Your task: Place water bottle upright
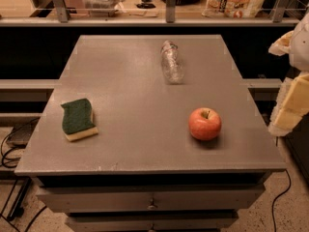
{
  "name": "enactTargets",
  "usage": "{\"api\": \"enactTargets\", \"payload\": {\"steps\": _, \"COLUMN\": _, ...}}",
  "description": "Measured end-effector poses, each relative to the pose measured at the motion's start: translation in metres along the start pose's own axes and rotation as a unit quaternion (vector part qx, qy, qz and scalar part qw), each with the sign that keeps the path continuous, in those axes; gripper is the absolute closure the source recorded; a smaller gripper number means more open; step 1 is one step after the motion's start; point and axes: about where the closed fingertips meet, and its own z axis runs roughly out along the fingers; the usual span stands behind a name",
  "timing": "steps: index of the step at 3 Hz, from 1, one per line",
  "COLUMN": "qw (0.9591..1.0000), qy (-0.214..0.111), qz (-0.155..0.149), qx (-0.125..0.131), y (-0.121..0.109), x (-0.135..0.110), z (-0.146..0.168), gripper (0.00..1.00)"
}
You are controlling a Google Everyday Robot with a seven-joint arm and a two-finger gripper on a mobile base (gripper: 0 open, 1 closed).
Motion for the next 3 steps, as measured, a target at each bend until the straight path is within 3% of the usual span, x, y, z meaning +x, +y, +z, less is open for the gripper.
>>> {"api": "enactTargets", "payload": {"steps": 1, "qw": 1.0000, "qy": 0.000, "qz": 0.000, "qx": 0.000, "y": 0.000, "x": 0.000, "z": 0.000, "gripper": 0.00}}
{"api": "enactTargets", "payload": {"steps": 2, "qw": 0.9975, "qy": -0.030, "qz": 0.064, "qx": -0.004, "y": -0.015, "x": 0.006, "z": 0.005, "gripper": 0.00}}
{"api": "enactTargets", "payload": {"steps": 3, "qw": 0.9871, "qy": -0.070, "qz": 0.144, "qx": -0.006, "y": -0.042, "x": -0.005, "z": 0.016, "gripper": 0.00}}
